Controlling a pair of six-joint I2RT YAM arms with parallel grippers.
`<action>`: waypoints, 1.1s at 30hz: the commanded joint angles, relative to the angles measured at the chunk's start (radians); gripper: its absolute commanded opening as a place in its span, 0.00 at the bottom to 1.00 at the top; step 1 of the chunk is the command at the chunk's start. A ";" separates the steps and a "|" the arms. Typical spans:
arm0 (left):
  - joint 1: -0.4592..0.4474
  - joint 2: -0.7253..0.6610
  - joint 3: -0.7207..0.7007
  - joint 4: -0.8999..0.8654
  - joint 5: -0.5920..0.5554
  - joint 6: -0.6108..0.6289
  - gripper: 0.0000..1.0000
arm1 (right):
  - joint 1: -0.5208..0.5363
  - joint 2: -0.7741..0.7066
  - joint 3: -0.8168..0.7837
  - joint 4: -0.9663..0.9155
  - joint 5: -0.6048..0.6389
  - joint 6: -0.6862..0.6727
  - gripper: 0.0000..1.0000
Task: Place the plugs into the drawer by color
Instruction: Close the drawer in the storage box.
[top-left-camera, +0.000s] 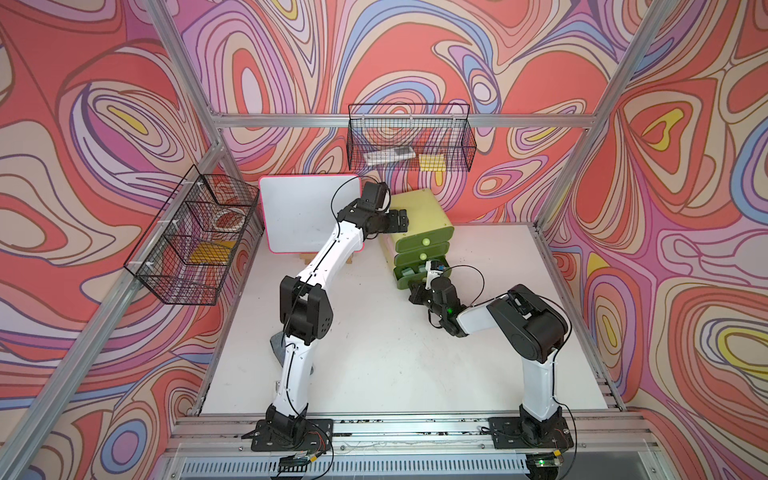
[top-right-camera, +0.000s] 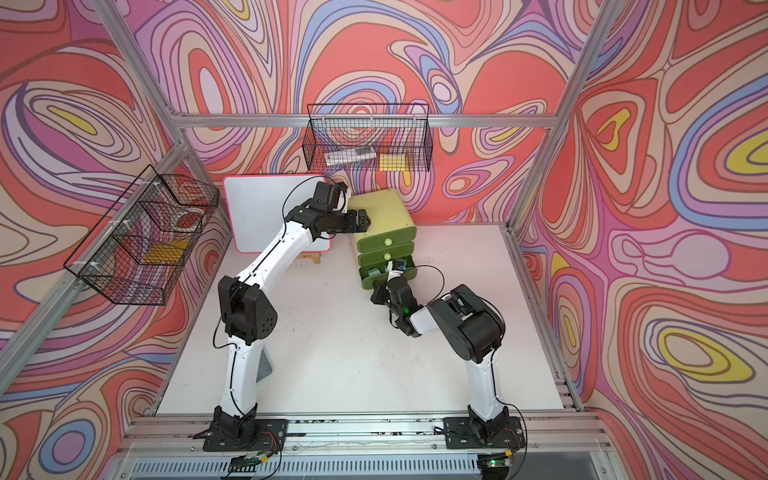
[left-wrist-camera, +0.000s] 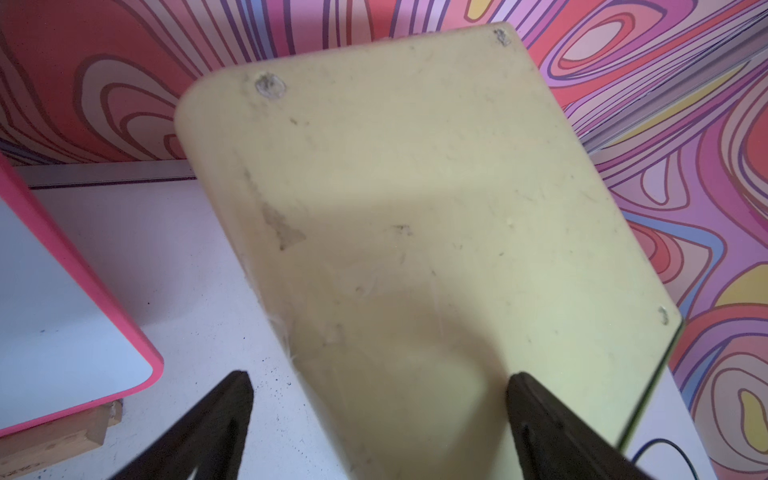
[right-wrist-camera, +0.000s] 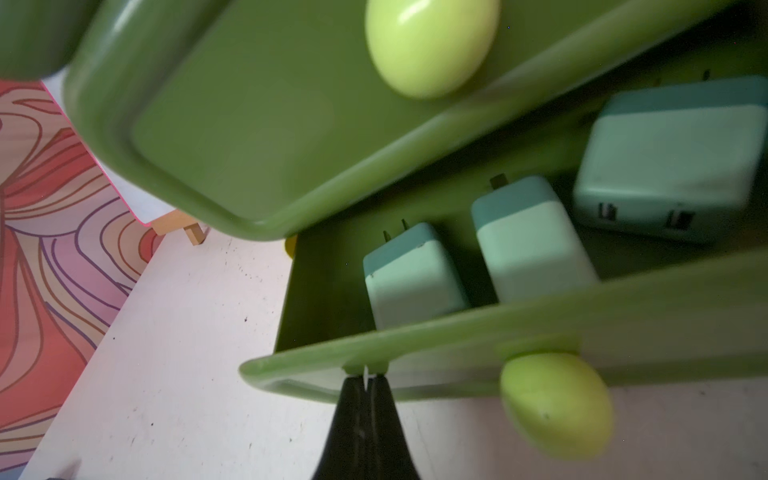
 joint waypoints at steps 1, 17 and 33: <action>-0.001 -0.024 -0.025 -0.055 -0.004 0.009 0.94 | -0.020 0.043 0.039 0.046 0.001 0.049 0.00; 0.000 -0.049 -0.054 -0.042 -0.012 0.008 0.94 | -0.048 0.177 0.168 0.097 -0.051 0.180 0.00; 0.000 -0.086 -0.057 -0.042 -0.021 0.004 0.95 | -0.090 0.147 0.080 0.264 -0.144 0.253 0.06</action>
